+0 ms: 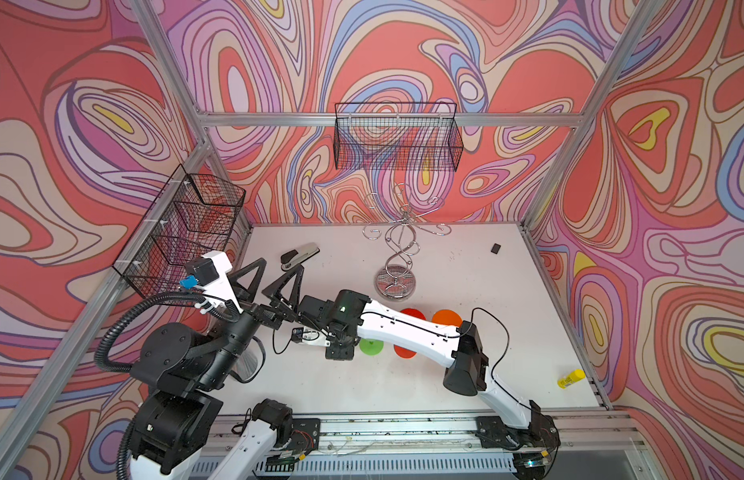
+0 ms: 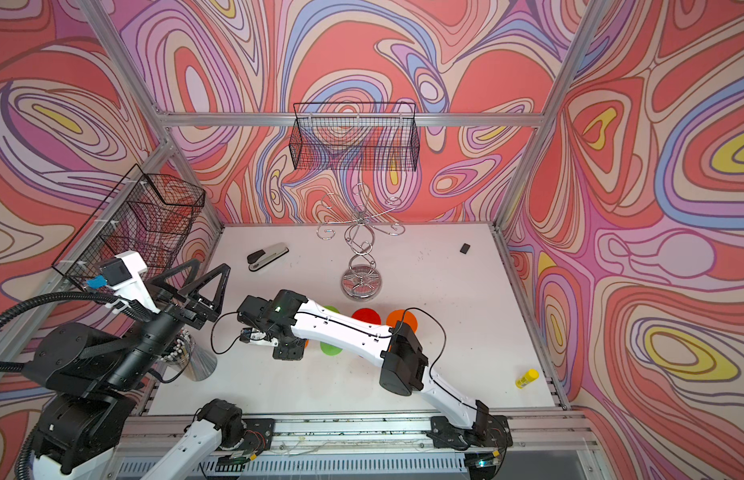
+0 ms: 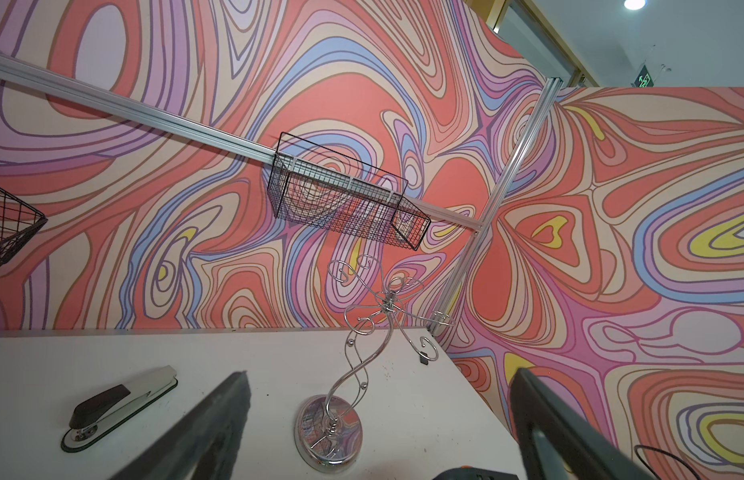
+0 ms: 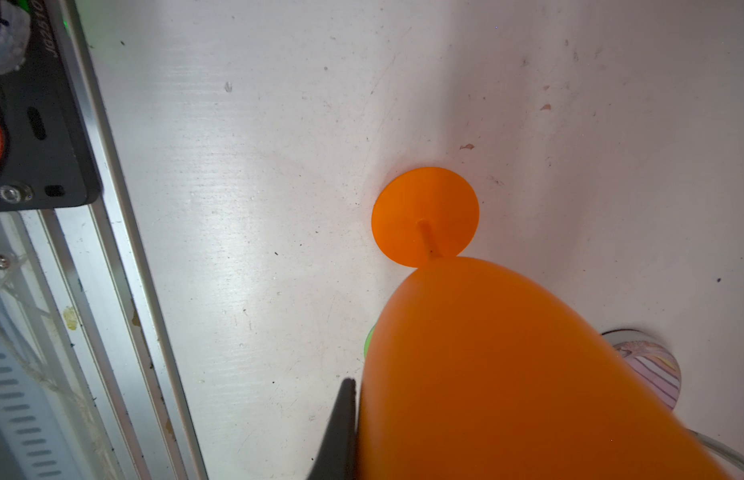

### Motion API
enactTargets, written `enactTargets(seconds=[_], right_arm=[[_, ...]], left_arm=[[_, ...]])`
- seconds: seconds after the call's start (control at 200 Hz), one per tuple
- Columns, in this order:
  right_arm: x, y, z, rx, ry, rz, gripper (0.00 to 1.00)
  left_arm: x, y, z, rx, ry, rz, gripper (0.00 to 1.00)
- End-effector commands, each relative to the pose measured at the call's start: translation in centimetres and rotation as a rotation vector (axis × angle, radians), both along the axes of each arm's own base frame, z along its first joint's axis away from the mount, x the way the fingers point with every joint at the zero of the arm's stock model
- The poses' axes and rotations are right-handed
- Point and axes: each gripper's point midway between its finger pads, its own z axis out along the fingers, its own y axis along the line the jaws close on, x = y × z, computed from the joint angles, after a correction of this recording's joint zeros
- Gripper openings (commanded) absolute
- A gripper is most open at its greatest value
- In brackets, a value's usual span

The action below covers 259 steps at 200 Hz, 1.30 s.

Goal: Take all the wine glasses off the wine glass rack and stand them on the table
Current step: 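Carry the orange glass down beside the green glass with the right gripper, then set the orange glass upright, open the right gripper and retract it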

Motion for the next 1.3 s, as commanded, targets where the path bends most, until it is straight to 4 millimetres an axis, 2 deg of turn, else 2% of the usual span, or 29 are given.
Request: enactTargets(seconds=[0.0, 0.23, 0.706, 0.791, 1.027, 1.292], right_arm=[[-0.2, 0.2, -0.5, -0.011, 0.0, 0.013, 0.17], [0.2, 0.3, -0.7, -0.015, -0.019, 0.006, 0.26], [1.3, 0.7, 1.9, 0.052, -0.097, -0.019, 0.37], [1.4, 0.8, 2.4, 0.07, -0.103, -0.019, 0.43], [1.6, 0.8, 3.8, 0.105, -0.124, -0.026, 0.47], [0.5, 0.8, 6.0, 0.189, -0.099, -0.003, 0.48]], left_arm=[[0.2, -0.3, 0.2, -0.005, -0.013, -0.012, 0.96], [0.3, -0.3, 0.1, -0.001, -0.012, -0.011, 0.95], [1.0, -0.8, -0.4, 0.007, 0.007, -0.024, 0.94], [1.0, -0.8, -0.4, 0.008, 0.007, -0.026, 0.94], [0.9, -0.8, -0.4, 0.006, 0.007, -0.026, 0.94], [1.0, -0.7, -0.4, 0.006, 0.01, -0.017, 0.94]])
